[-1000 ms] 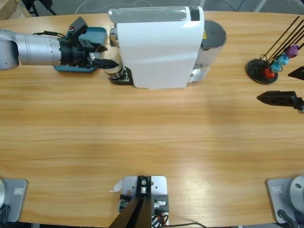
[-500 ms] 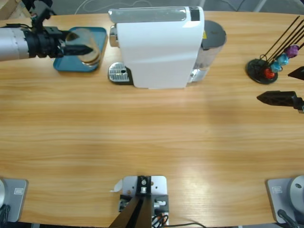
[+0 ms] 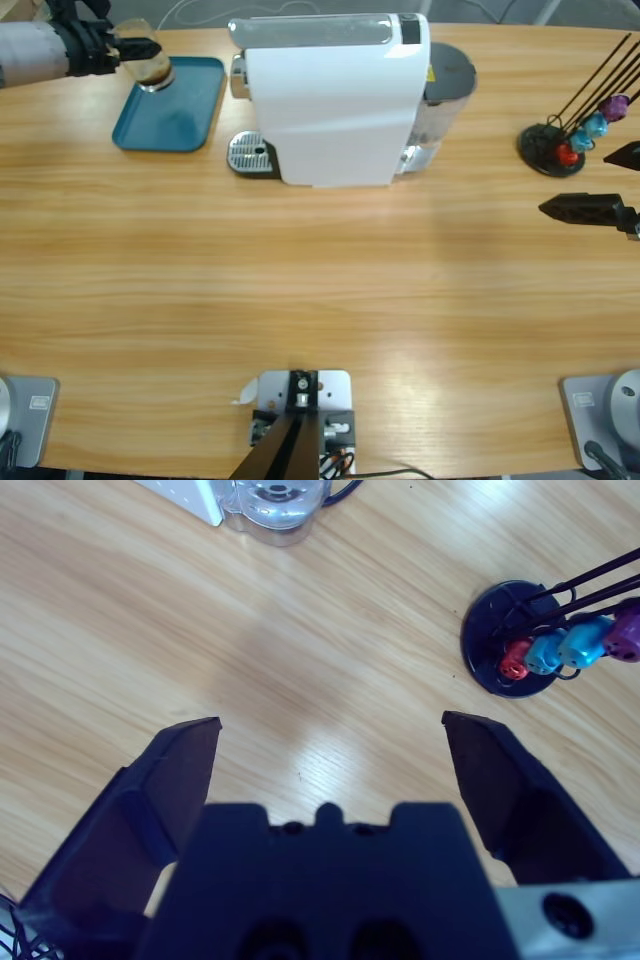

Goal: Pour coffee

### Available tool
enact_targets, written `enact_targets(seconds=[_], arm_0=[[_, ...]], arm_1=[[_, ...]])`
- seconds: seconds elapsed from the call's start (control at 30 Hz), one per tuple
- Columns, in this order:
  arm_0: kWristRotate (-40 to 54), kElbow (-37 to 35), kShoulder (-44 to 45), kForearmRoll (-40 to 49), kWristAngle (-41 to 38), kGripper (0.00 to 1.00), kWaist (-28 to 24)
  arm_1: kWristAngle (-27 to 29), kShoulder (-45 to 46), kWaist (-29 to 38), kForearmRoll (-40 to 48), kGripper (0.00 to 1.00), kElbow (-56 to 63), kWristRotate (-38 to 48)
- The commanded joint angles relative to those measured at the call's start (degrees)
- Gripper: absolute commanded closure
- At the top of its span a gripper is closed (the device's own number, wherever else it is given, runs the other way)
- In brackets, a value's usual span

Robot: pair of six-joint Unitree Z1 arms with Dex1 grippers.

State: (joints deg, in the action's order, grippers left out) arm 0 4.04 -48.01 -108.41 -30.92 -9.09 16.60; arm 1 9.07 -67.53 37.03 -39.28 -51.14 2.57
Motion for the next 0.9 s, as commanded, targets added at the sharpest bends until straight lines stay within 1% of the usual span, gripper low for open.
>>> enact_targets(seconds=[0.03, 0.3, 0.47, 0.6, 0.83, 0.87, 0.9], arm_0=[[-2.37, -1.14, -7.54, -2.04, 1.18, 1.000, 0.77], [-2.30, 1.43, -8.12, -4.98, 1.35, 1.000, 2.35], [-2.28, 2.17, -8.31, -5.22, 1.63, 1.000, 2.54], [-2.28, 3.17, -8.12, -5.21, 3.58, 1.000, 2.60], [-2.12, 3.10, -8.13, -5.17, 4.02, 1.000, 2.68], [-2.10, 3.07, -8.15, -5.19, 4.81, 0.555, 2.95], [-2.09, 3.03, -8.26, -5.21, 7.26, 0.280, 3.65]], arm_1=[[-0.63, -1.02, 0.55, -0.63, 0.000, 0.57, -0.44], [-0.63, -0.65, 0.55, -0.63, 0.000, 0.64, -0.46], [-0.72, -0.18, 0.57, -0.54, 0.000, 0.78, -0.46], [-0.72, -0.11, 0.55, -0.54, 0.000, 0.83, -0.46], [-0.72, 0.09, 0.57, -0.47, 0.000, 0.87, -0.46], [-0.72, 0.21, 0.53, -0.45, 0.000, 0.94, -0.46], [-0.74, 0.30, 0.57, -0.45, 0.000, 0.95, -0.46]])
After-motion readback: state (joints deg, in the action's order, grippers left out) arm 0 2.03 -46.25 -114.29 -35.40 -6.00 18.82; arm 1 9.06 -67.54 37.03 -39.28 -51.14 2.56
